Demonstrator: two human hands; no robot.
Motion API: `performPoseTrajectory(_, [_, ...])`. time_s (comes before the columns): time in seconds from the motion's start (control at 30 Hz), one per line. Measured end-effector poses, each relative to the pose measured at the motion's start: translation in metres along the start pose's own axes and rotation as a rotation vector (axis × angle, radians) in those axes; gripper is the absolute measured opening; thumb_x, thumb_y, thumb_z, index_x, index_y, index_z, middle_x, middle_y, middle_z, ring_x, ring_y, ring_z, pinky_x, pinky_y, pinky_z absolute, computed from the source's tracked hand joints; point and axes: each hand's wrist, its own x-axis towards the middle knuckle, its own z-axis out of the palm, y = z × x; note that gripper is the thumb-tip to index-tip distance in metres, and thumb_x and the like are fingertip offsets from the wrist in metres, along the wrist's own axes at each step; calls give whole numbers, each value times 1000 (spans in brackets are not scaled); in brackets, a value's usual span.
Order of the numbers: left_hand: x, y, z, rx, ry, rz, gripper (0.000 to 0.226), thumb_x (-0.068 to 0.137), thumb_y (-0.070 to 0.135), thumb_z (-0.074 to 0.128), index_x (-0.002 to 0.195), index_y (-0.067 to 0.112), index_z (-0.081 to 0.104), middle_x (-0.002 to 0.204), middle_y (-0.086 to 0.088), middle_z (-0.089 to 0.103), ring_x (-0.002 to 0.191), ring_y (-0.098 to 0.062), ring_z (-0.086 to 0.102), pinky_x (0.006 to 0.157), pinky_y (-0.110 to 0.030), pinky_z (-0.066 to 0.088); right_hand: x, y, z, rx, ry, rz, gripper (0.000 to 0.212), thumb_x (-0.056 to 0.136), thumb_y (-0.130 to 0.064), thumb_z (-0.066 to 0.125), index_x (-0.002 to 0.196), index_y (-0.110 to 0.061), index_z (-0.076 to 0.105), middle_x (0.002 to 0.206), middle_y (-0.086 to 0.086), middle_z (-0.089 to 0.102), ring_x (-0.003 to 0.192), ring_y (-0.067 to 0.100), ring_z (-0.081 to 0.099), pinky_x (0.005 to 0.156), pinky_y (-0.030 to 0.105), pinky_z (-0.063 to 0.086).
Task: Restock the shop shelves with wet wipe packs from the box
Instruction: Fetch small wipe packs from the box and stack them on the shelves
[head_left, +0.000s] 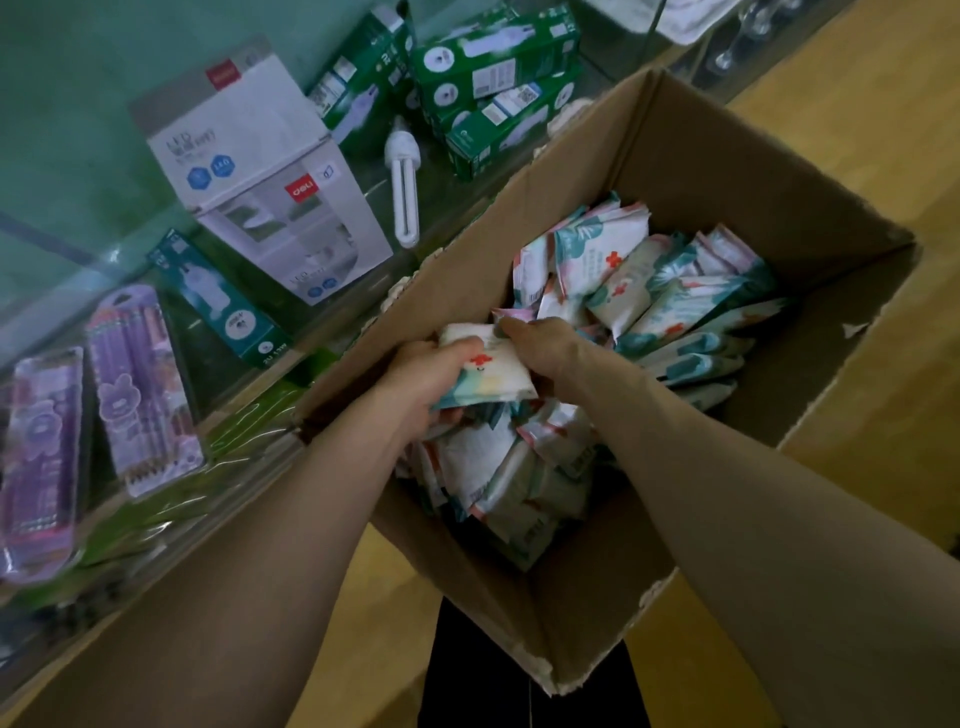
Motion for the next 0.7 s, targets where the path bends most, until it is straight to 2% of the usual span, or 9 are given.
performPoseTrajectory(0.07, [-1, 0, 0, 204, 107, 104, 35, 89, 32, 63, 115, 8, 63, 93, -8, 67, 84, -25, 65, 69, -32, 52, 0, 4, 2, -106, 6, -19, 40, 100, -24, 43, 128, 4, 52, 106, 17, 57, 72, 21, 54, 59, 26, 46])
performPoseTrajectory(0.17, [-9, -4, -1, 699, 286, 281, 38, 91, 36, 54, 121, 13, 54, 119, -11, 61, 108, -32, 59, 89, -38, 47, -1, 16, 6, -395, 66, -70, 32, 96, -16, 46, 119, 3, 58, 119, 21, 61, 96, 31, 61, 80, 34, 49])
performPoseTrajectory(0.23, [-14, -9, -2, 941, 374, 365, 34, 95, 37, 50, 121, 15, 49, 122, -12, 59, 111, -34, 57, 87, -40, 44, -5, 19, 12, -528, 71, -75, 31, 93, -15, 50, 117, 3, 57, 120, 20, 60, 110, 34, 58, 89, 35, 47])
performPoseTrajectory(0.27, [-15, -12, -3, 1008, 400, 392, 33, 97, 37, 48, 121, 15, 47, 122, -13, 60, 111, -33, 57, 84, -40, 44, -5, 19, 14, -554, 69, -75, 31, 92, -14, 51, 118, 3, 56, 120, 19, 60, 111, 34, 58, 90, 34, 47])
performPoseTrajectory(0.3, [-15, -16, -3, 1050, 416, 406, 33, 98, 37, 47, 122, 14, 46, 121, -13, 60, 110, -33, 58, 81, -39, 44, -5, 18, 16, -561, 62, -74, 29, 92, -14, 52, 116, 3, 55, 114, 18, 61, 105, 33, 61, 87, 34, 49])
performPoseTrajectory(0.4, [-13, -20, -2, 1067, 410, 379, 36, 97, 38, 48, 123, 13, 45, 122, -13, 60, 111, -32, 58, 75, -37, 39, -3, 17, 19, -418, 60, -29, 12, 91, -14, 55, 94, -2, 54, 79, 13, 61, 66, 26, 62, 64, 34, 54])
performPoseTrajectory(0.43, [-12, -21, -3, 1041, 390, 342, 39, 95, 40, 51, 123, 13, 46, 123, -13, 58, 112, -32, 57, 76, -37, 39, -2, 17, 20, -375, 69, -12, 11, 90, -14, 56, 87, -4, 53, 78, 13, 61, 65, 26, 62, 63, 35, 55])
performPoseTrajectory(0.53, [-8, -22, -4, 965, 337, 261, 48, 89, 45, 59, 125, 14, 47, 125, -12, 56, 114, -32, 55, 83, -38, 42, 5, 25, 27, -308, 68, 12, 16, 88, -18, 59, 92, -4, 54, 98, 17, 65, 84, 32, 67, 74, 40, 58])
performPoseTrajectory(0.7, [-2, -23, -3, 935, 341, 266, 50, 90, 44, 58, 128, 14, 46, 128, -12, 55, 117, -32, 54, 89, -39, 43, 11, 32, 46, -271, 112, -54, 39, 85, -29, 63, 114, -2, 58, 115, 16, 63, 105, 33, 64, 89, 43, 54])
